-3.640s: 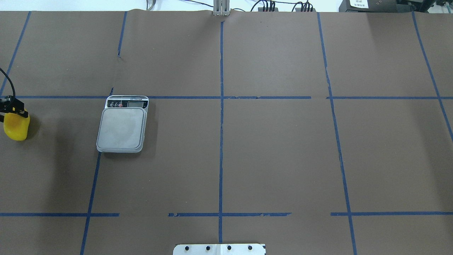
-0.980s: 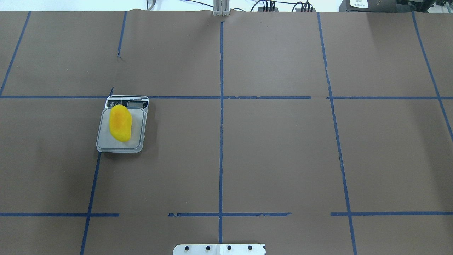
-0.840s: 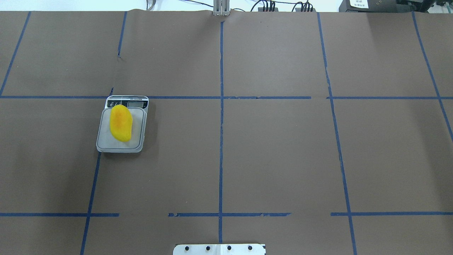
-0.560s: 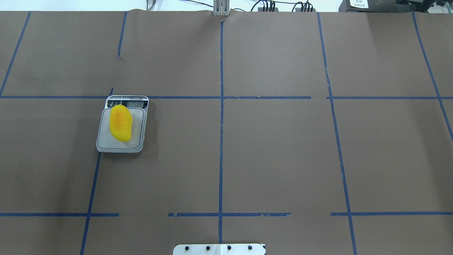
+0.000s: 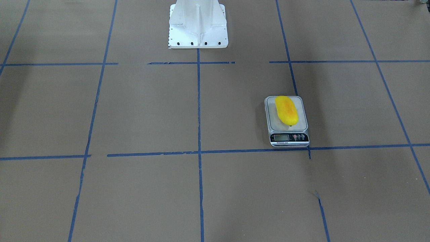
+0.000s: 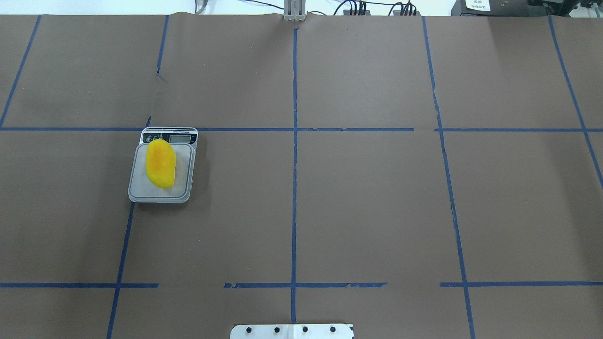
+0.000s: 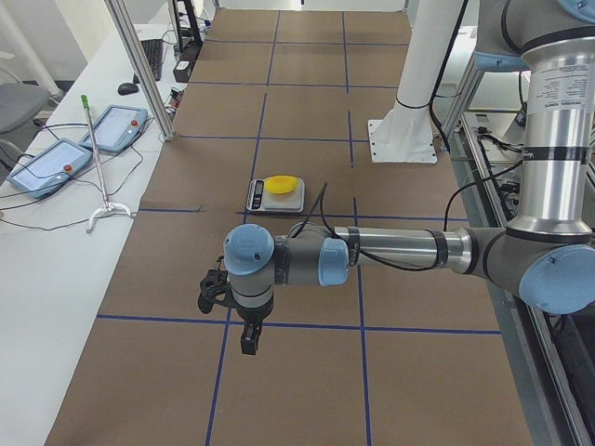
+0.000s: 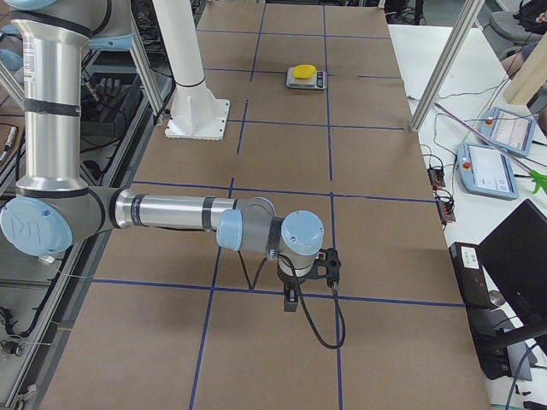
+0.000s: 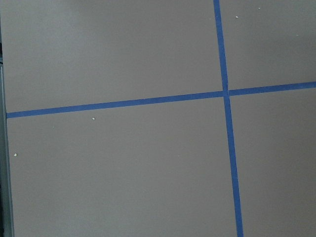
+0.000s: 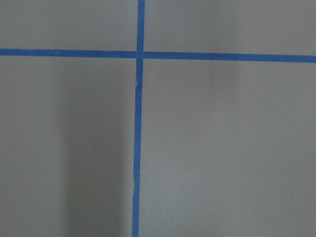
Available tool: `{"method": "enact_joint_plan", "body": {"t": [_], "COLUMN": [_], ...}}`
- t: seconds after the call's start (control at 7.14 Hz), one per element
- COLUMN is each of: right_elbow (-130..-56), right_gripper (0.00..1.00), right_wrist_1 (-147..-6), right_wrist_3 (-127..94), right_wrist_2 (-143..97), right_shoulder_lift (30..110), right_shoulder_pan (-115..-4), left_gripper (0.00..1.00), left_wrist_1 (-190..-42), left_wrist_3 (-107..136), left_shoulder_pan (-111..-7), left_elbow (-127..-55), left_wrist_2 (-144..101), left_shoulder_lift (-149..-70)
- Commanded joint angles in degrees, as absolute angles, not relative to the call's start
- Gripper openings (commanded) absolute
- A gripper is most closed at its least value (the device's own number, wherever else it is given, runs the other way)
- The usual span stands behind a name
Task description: Weigh mango
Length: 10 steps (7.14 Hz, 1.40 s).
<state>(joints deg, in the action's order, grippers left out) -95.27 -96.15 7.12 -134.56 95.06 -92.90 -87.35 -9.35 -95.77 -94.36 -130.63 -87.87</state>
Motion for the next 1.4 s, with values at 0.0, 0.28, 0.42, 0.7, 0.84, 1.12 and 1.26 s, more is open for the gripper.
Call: {"method": "enact_joint_plan", "body": {"t": [0.0,0.28,0.42,0.7,0.84,1.12,1.26], "right_elbow": [-95.3,-95.3,-95.3,-95.3,-95.3,-95.3,-95.3], "right_gripper": [1.0,1.0,1.0,1.0,1.0,1.0,1.0], "right_wrist_1": [-96.2,-96.2,-96.2,-96.2,-96.2,-96.2,-96.2], "right_wrist_3": [7.1,7.1,7.1,7.1,7.1,7.1,7.1], "right_wrist_2": [-134.6,-134.6,-134.6,-134.6,-134.6,-134.6,-134.6], "right_shoulder_lift": [95.1,95.1,95.1,95.0,95.1,95.0,95.1], "right_shoulder_pan": [-92.9,-92.9,-92.9,-92.9,-92.9,-92.9,-92.9], "left_gripper": [1.0,1.0,1.0,1.0,1.0,1.0,1.0], "left_wrist_1": [-87.4,-87.6,-87.3,-87.5,-87.5,-87.5,-87.3], "left_wrist_3": [-9.1,-9.1,-9.0,-9.7,-9.7,-9.7,-9.7], "left_shoulder_pan": [-95.8,-96.0,-95.8,-95.8,-95.8,-95.7,-95.7], "left_elbow": [-95.5,-96.2,-95.6,-94.4,-94.6,-95.3,-95.4], "left_wrist_2": [-130.1,-130.4,-130.4,-130.7,-130.7,-130.7,-130.7], "left_shoulder_lift": [-86.8,-86.1,-87.0,-87.8,-87.9,-88.2,-88.5]}}
